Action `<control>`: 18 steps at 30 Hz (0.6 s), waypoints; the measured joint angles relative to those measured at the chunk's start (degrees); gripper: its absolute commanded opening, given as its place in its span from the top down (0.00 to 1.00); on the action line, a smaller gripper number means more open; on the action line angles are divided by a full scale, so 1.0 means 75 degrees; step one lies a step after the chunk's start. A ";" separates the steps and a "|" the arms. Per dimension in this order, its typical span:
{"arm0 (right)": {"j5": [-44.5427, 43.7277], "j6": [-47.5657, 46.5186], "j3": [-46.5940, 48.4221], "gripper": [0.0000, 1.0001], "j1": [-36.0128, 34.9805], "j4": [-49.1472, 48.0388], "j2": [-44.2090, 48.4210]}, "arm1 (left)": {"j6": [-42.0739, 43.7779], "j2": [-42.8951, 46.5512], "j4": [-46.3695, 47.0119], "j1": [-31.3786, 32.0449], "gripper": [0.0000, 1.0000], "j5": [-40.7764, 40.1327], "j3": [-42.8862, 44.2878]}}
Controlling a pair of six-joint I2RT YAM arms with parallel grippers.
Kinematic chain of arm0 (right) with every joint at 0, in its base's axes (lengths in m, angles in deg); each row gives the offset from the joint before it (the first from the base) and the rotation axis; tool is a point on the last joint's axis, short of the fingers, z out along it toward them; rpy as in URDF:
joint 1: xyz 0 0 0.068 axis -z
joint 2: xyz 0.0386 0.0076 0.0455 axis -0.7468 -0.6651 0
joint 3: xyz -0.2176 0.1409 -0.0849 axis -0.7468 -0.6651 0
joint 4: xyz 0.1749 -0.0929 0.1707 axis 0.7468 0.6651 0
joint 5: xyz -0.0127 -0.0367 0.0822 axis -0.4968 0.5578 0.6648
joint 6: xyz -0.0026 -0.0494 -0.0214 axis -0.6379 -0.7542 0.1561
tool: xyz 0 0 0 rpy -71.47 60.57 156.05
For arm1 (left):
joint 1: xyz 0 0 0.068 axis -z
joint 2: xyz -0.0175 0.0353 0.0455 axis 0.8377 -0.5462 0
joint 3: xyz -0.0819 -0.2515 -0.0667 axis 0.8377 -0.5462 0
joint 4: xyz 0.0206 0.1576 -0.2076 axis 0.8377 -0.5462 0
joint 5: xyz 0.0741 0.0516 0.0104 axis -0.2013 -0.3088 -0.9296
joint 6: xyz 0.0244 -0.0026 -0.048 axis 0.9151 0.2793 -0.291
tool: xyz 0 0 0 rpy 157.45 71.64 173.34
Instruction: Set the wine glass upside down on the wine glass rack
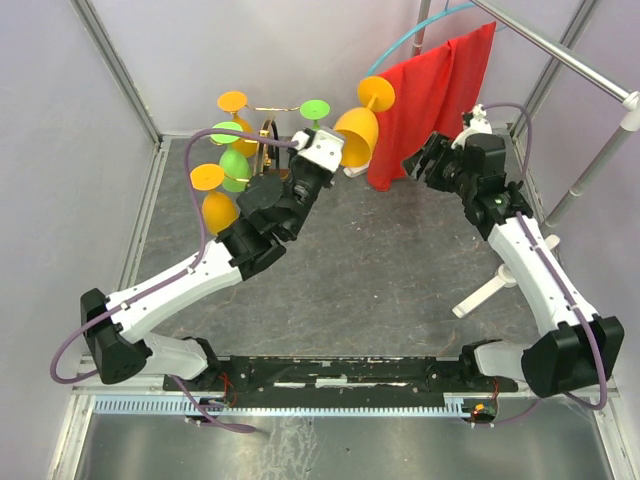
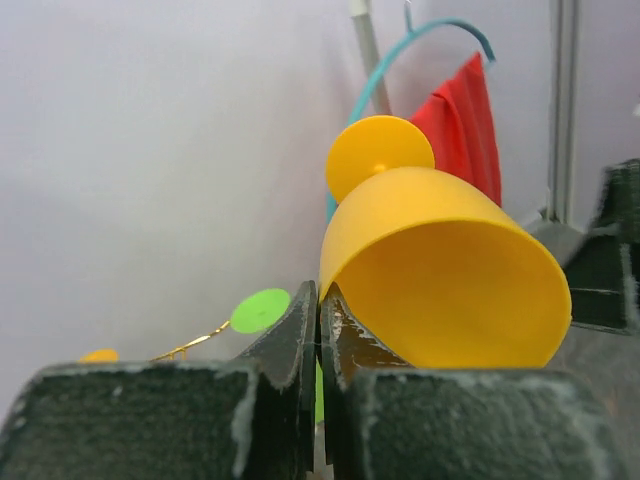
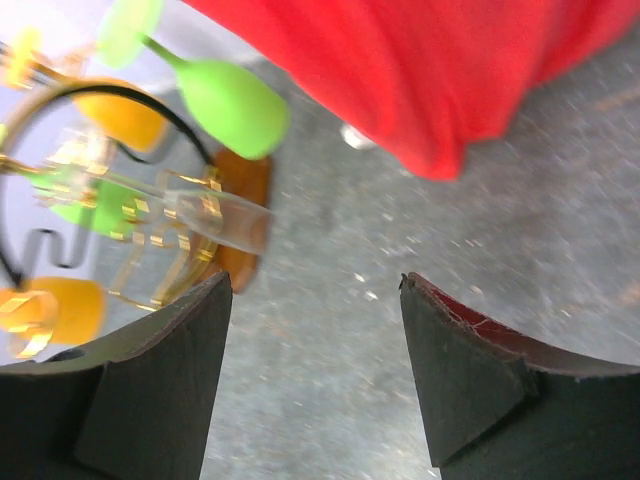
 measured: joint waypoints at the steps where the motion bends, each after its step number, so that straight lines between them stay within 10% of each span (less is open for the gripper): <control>1: 0.0157 0.0157 0.0052 0.25 0.0000 -0.0187 0.0093 | -0.0006 0.0000 0.0297 -0.0105 0.97 0.0052 -0.0061; 18: 0.1603 0.5249 0.0353 0.29 -0.0009 -0.5843 -0.0807 | -0.0976 0.0073 0.4412 -0.1186 0.97 0.1078 -0.2092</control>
